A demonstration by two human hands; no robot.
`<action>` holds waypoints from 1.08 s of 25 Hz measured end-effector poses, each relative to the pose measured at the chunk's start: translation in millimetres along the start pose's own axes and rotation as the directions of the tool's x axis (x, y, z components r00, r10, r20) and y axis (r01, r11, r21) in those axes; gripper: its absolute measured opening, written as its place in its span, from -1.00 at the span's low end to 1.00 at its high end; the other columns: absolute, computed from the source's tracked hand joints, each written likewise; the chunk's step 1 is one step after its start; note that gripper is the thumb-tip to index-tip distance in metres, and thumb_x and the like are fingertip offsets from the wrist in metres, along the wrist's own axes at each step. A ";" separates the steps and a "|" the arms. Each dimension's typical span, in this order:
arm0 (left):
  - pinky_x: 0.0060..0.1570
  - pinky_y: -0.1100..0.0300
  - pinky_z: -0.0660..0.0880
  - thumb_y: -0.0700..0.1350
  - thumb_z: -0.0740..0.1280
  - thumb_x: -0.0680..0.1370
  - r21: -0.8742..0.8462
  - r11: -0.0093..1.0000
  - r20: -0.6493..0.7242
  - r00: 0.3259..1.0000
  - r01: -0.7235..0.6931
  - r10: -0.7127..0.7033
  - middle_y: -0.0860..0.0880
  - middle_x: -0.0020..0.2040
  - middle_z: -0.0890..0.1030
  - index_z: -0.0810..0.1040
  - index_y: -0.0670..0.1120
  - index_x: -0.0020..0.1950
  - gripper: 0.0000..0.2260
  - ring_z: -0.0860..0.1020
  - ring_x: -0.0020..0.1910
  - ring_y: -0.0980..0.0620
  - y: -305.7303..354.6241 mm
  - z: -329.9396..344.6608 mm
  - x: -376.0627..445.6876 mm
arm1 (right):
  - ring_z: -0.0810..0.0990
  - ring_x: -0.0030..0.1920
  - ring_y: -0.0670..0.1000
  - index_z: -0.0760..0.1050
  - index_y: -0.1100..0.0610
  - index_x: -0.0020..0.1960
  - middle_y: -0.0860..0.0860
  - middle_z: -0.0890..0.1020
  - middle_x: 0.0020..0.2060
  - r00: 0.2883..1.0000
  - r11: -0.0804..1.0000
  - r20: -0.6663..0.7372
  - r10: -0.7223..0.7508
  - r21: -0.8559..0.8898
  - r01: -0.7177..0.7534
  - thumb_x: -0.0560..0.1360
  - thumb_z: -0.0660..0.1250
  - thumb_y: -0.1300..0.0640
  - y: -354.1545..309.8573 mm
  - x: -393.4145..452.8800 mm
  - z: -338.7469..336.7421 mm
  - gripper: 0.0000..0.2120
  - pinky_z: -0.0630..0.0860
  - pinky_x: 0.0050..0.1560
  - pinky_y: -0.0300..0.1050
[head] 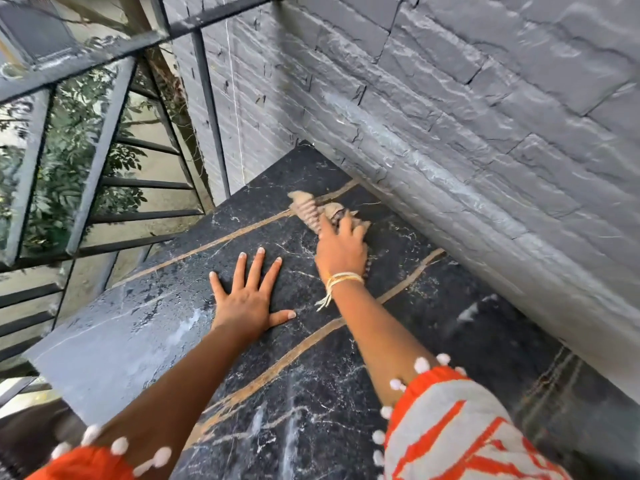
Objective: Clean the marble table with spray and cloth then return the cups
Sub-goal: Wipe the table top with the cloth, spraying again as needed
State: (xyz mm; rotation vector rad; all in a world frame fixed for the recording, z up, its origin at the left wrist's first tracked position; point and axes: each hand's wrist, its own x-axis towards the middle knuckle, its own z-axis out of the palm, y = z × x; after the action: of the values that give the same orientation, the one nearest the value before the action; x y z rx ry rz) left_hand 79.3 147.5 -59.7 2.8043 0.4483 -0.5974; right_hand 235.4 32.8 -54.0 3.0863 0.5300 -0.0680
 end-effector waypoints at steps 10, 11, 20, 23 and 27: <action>0.06 0.13 0.46 -0.24 0.28 0.50 -0.640 0.764 -0.140 0.965 0.083 -0.222 -0.12 0.12 0.66 0.62 -0.08 0.16 -0.73 0.60 0.10 -0.13 -17.1 -13.5 -65.3 | 0.47 0.22 0.25 0.47 -0.01 0.33 0.13 0.39 0.31 0.926 0.910 0.345 -0.152 0.414 -0.004 0.53 0.25 0.09 -46.8 -127.5 -36.6 -0.63 0.38 0.29 0.08; 0.04 0.13 0.46 -0.23 0.28 0.51 -0.675 0.728 -0.139 0.949 0.118 -0.283 -0.14 0.08 0.67 0.62 -0.10 0.14 -0.75 0.61 0.07 -0.15 -21.3 -6.6 -83.2 | 0.47 0.25 0.23 0.49 0.00 0.32 0.13 0.42 0.31 0.908 0.887 0.375 -0.188 0.462 -0.007 0.53 0.25 0.10 -54.7 -142.5 -41.9 -0.64 0.36 0.32 0.06; -0.06 0.03 0.48 -0.08 0.46 0.44 -0.934 0.342 -0.082 0.866 0.106 -0.493 -0.21 -0.13 0.61 0.54 -0.07 0.06 -0.76 0.57 -0.14 -0.15 -42.5 61.0 -249.7 | 0.66 0.02 0.07 0.52 0.30 0.25 0.13 0.61 0.12 0.345 0.316 0.723 -0.599 0.609 -0.727 0.61 0.13 0.18 -73.3 -315.1 -70.5 -0.68 0.52 0.11 -0.14; 0.08 -0.07 0.52 0.19 0.47 0.24 -0.989 0.137 -0.016 0.863 0.062 -0.505 -0.24 0.01 0.60 0.49 0.08 0.13 -0.49 0.55 -0.10 -0.06 -52.8 94.6 -308.4 | 0.30 0.45 0.03 0.20 0.30 0.48 0.18 0.40 0.40 0.172 0.248 0.687 -0.706 0.467 -0.849 0.68 -0.14 0.13 -76.5 -375.0 -74.4 -0.55 0.33 0.29 -0.16; -0.20 0.18 0.56 0.06 0.45 0.46 -0.986 -0.073 0.169 0.877 0.152 -0.450 -0.11 -0.07 0.63 0.56 -0.07 0.09 -0.70 0.58 -0.17 -0.01 -66.8 111.7 -382.9 | 0.68 -0.09 0.06 0.65 0.29 0.04 0.14 0.71 -0.13 0.252 0.305 0.760 -0.599 0.508 -0.806 0.63 0.02 0.07 -96.3 -415.1 -58.4 -0.54 0.61 -0.16 -0.18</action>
State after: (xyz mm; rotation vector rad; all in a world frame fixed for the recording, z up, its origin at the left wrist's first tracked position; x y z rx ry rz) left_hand -316.2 82.6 -5.9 1.2294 1.0598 0.1014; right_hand -185.4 -13.7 22.5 2.4850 -0.0904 -3.2749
